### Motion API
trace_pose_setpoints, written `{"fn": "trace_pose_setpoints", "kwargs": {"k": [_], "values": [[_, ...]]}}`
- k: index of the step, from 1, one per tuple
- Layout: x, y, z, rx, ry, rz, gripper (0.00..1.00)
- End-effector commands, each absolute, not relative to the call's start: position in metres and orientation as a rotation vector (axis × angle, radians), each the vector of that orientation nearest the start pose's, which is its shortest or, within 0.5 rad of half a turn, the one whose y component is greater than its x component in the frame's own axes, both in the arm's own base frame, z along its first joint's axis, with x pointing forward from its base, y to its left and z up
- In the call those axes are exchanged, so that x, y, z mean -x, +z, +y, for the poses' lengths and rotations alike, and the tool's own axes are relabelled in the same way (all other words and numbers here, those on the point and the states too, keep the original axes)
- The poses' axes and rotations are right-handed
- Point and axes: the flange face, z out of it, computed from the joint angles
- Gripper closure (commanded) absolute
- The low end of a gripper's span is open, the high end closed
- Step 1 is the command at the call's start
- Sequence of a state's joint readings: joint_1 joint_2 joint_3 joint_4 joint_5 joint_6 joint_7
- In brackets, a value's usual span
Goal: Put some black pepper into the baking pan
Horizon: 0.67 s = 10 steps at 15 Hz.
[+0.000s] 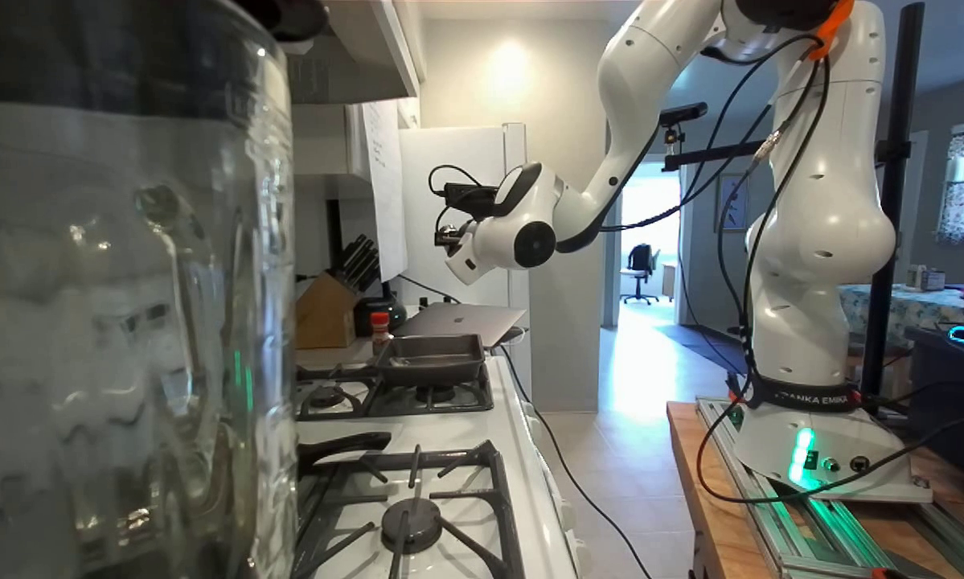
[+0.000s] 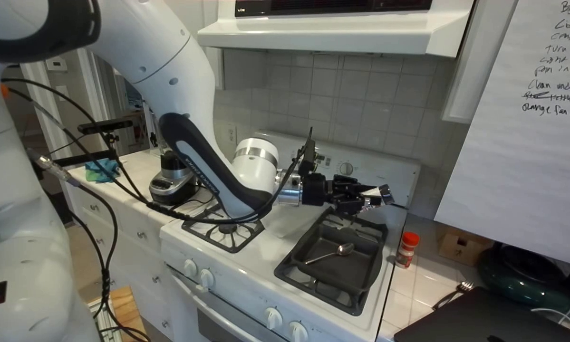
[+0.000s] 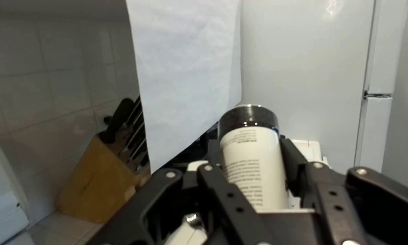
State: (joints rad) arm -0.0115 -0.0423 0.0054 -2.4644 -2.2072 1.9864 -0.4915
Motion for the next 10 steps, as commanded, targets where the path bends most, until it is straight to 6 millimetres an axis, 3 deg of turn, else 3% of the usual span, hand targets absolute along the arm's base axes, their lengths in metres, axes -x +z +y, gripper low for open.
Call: {"fn": "trace_pose_setpoints", "kwargs": {"k": [1, 3, 6, 9, 10], "values": [[-0.491, 0.347, -0.053, -0.593, -0.604, 1.359, 0.8], [-0.497, 0.351, -0.052, -0.529, -0.64, 1.217, 0.8], [-0.503, 0.367, -0.072, -0.65, -0.744, 1.064, 0.8], [-0.491, 0.34, -0.055, -0.513, -0.685, 1.322, 0.8], [-0.497, 0.342, -0.057, -0.534, -0.723, 1.228, 0.8]]}}
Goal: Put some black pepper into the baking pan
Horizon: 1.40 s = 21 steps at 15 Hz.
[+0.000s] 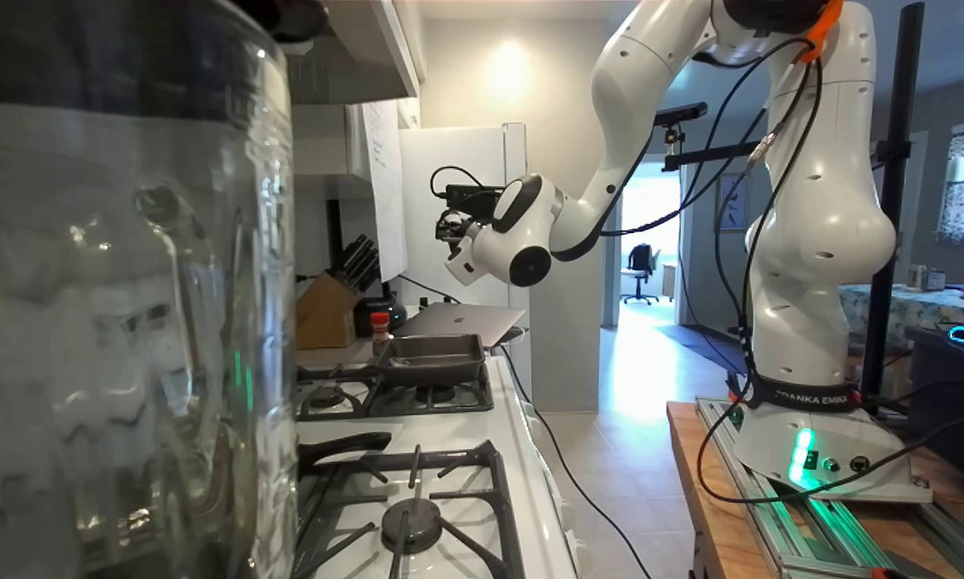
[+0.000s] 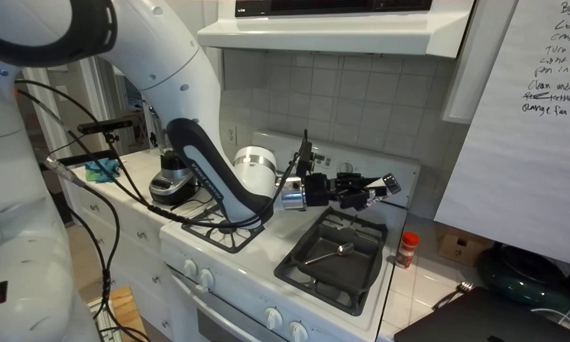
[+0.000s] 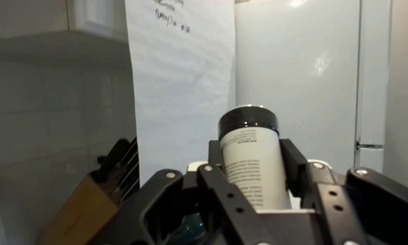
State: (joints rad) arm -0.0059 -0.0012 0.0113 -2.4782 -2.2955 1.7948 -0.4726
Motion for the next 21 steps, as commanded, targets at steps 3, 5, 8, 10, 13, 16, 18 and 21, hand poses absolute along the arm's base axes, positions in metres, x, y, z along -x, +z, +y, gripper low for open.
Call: {"fn": "trace_pose_setpoints", "kwargs": {"k": [3, 5, 8, 10, 13, 16, 18, 21], "values": [[-0.501, 0.358, -0.061, -0.641, -0.71, 1.151, 0.8], [-0.489, 0.335, -0.044, -0.501, -0.644, 1.318, 0.8], [-0.502, 0.352, -0.05, -0.635, -0.688, 1.139, 0.8], [-0.502, 0.349, -0.049, -0.576, -0.726, 1.166, 0.8], [-0.497, 0.333, -0.043, -0.461, -0.761, 1.208, 0.8], [-0.505, 0.347, -0.054, -0.613, -0.795, 1.148, 0.8], [-0.497, 0.332, -0.044, -0.489, -0.746, 1.277, 0.8], [-0.505, 0.344, -0.042, -0.644, -0.638, 1.368, 0.8]]}}
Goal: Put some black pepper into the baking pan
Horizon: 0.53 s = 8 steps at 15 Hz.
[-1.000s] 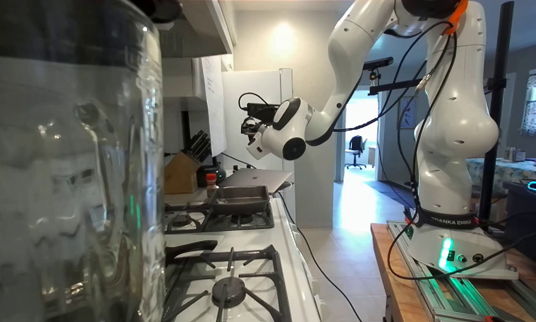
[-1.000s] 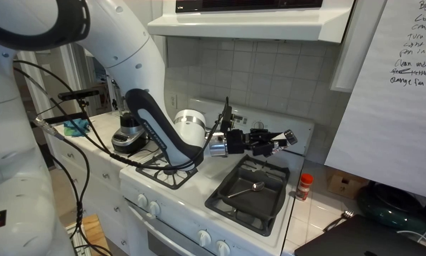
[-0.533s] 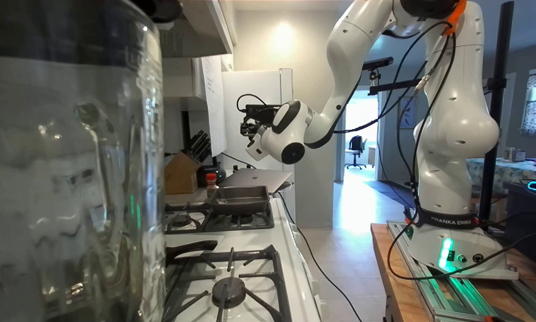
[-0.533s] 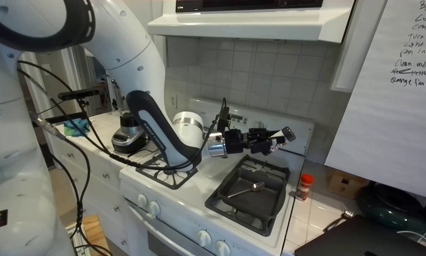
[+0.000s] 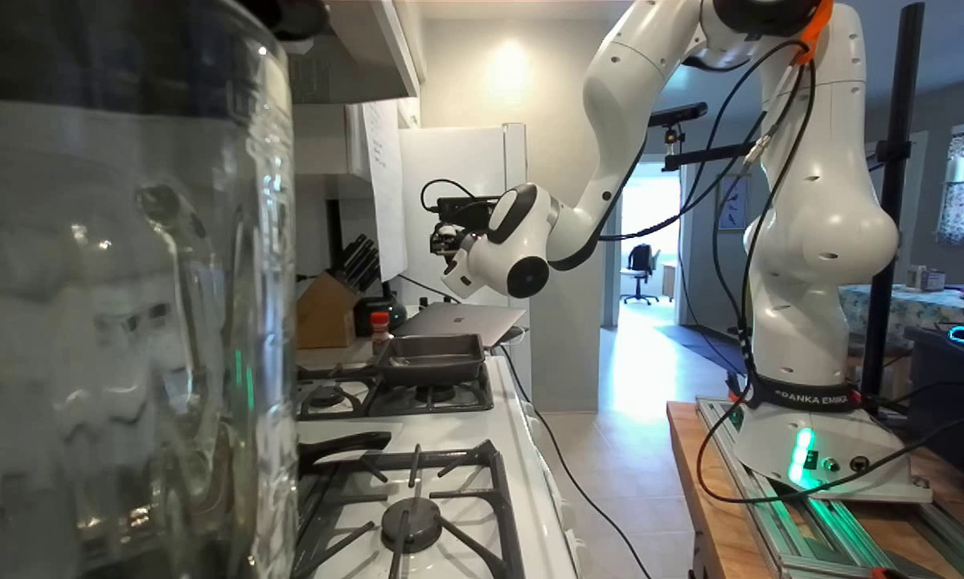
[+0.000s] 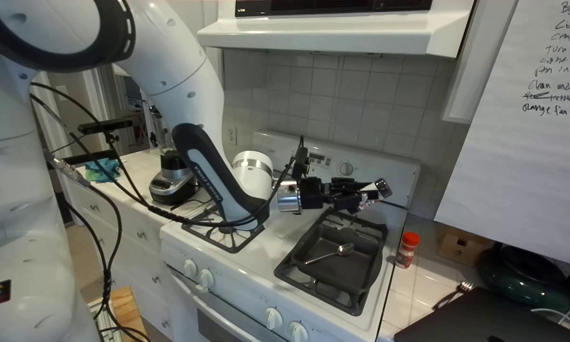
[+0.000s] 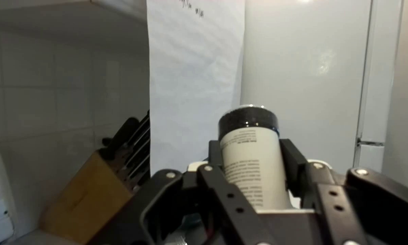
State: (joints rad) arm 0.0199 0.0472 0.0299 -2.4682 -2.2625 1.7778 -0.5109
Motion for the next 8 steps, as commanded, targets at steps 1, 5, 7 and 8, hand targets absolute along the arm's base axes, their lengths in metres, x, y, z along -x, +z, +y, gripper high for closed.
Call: {"fn": "trace_pose_setpoints", "kwargs": {"k": [1, 5, 7, 8], "values": [[-0.508, 0.355, -0.048, -0.699, -0.608, 1.394, 0.8], [-0.517, 0.394, -0.08, -0.876, -0.468, 1.495, 0.8], [-0.518, 0.412, -0.1, -0.966, -0.387, 1.543, 0.8], [-0.519, 0.419, -0.11, -1.012, -0.349, 1.567, 0.8]]}}
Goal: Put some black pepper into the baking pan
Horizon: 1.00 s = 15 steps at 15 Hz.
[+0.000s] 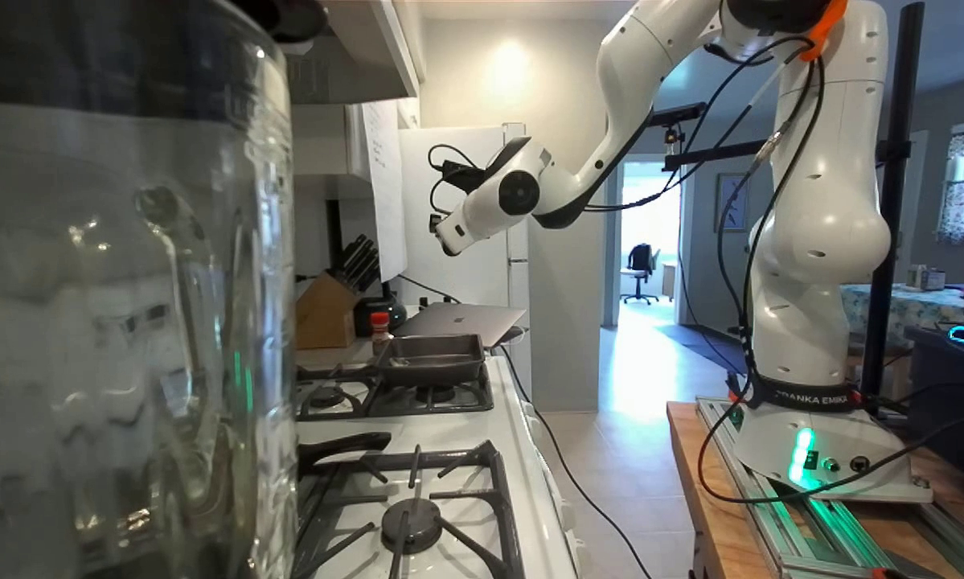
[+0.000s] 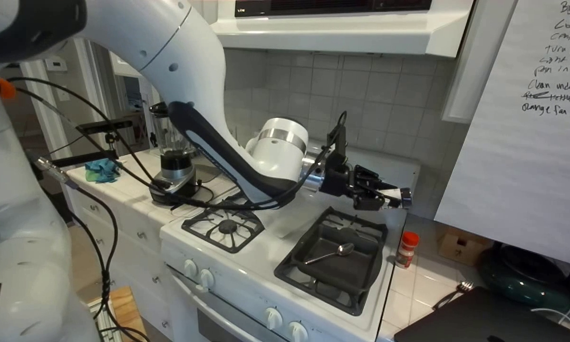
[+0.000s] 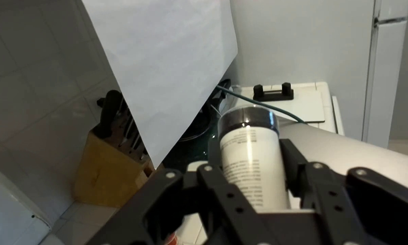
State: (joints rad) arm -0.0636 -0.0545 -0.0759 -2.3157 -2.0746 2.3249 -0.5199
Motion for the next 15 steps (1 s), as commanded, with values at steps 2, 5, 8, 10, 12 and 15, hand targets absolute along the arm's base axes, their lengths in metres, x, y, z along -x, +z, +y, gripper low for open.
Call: {"fn": "trace_pose_setpoints", "kwargs": {"k": [2, 5, 8, 10, 12, 15], "values": [[-0.519, 0.427, -0.126, -1.106, -0.271, 1.616, 0.8], [-0.519, 0.427, -0.143, -1.24, -0.174, 1.701, 0.8], [-0.516, 0.409, -0.156, -1.368, -0.098, 1.781, 0.8], [-0.513, 0.394, -0.16, -1.445, -0.038, 1.827, 0.8], [-0.51, 0.376, -0.16, -1.511, 0.025, 1.87, 0.8], [-0.499, 0.345, -0.15, -1.619, 0.109, 1.923, 0.8]]}}
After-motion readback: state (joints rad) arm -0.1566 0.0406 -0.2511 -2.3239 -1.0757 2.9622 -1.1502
